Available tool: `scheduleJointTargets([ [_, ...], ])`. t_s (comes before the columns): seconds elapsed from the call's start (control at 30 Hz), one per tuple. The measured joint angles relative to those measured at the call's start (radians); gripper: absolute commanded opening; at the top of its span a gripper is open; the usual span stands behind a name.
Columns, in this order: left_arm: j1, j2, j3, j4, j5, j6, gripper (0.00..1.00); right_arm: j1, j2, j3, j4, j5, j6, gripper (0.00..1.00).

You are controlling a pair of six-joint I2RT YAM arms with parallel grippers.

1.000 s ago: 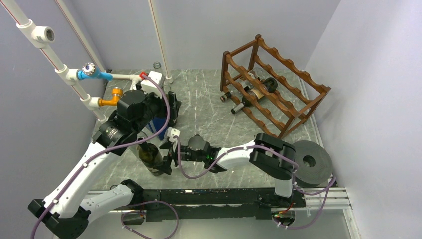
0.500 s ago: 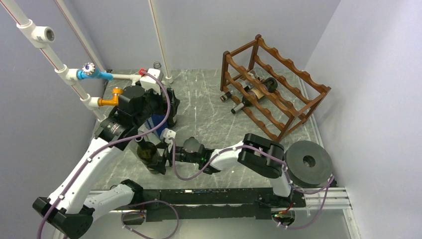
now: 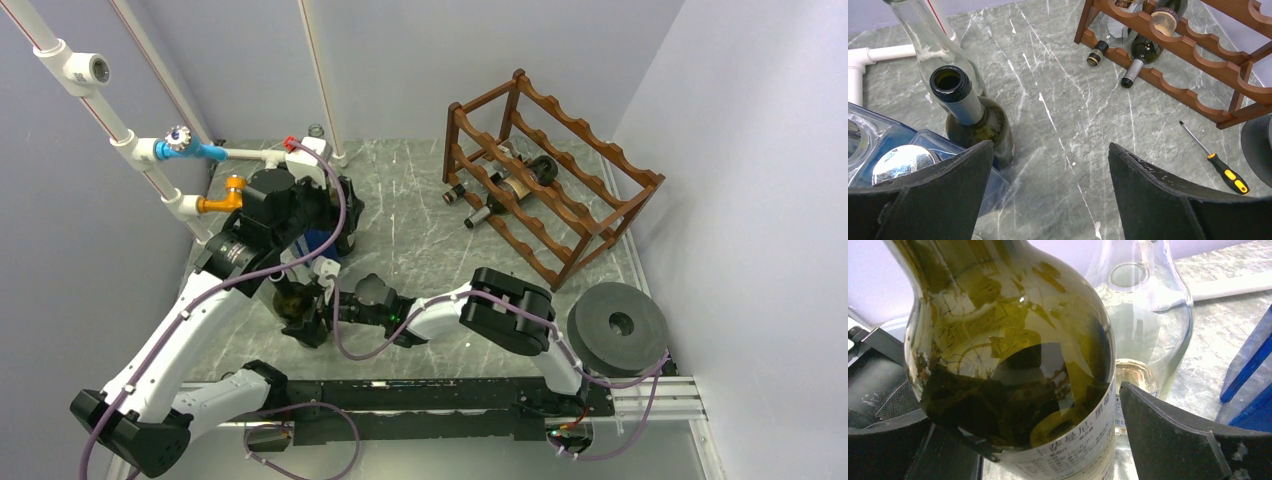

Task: Put the wine bottle on the wine rack
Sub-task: Pick up the wine bottle from the center of the board.

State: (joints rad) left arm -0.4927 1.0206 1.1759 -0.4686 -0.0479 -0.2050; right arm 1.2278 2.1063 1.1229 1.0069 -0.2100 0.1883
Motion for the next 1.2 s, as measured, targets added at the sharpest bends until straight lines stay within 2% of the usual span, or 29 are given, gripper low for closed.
scheduleJointTargets([
  [0.1, 0.001, 0.002, 0.001, -0.002, 0.000, 0.000, 0.90, 0.001, 0.007, 0.015, -0.012, 0.007, -0.002, 0.92],
  [0.23, 0.001, 0.004, 0.001, -0.003, 0.002, 0.000, 0.90, 0.004, 0.007, 0.017, -0.016, 0.026, -0.013, 0.78],
  [0.33, 0.003, 0.004, 0.001, -0.004, 0.002, 0.000, 0.90, 0.004, 0.007, 0.017, -0.014, 0.043, -0.040, 0.59],
  [0.43, 0.006, 0.005, 0.001, -0.006, 0.002, 0.000, 0.90, 0.005, 0.002, 0.010, -0.018, 0.053, -0.072, 0.30],
  [0.63, 0.007, 0.005, 0.001, -0.006, 0.004, 0.000, 0.90, 0.004, -0.095, -0.108, -0.017, 0.089, -0.161, 0.00],
  [0.77, 0.007, 0.005, 0.001, -0.006, 0.012, 0.000, 0.90, 0.005, -0.188, -0.209, -0.042, 0.137, -0.271, 0.00],
  [0.93, 0.007, 0.017, 0.005, -0.006, 0.045, 0.000, 0.91, 0.005, -0.264, -0.260, -0.128, 0.259, -0.505, 0.00],
  [1.2, 0.005, 0.105, 0.024, -0.010, 0.137, -0.012, 0.90, 0.002, -0.295, -0.438, 0.001, 0.478, -0.894, 0.00],
])
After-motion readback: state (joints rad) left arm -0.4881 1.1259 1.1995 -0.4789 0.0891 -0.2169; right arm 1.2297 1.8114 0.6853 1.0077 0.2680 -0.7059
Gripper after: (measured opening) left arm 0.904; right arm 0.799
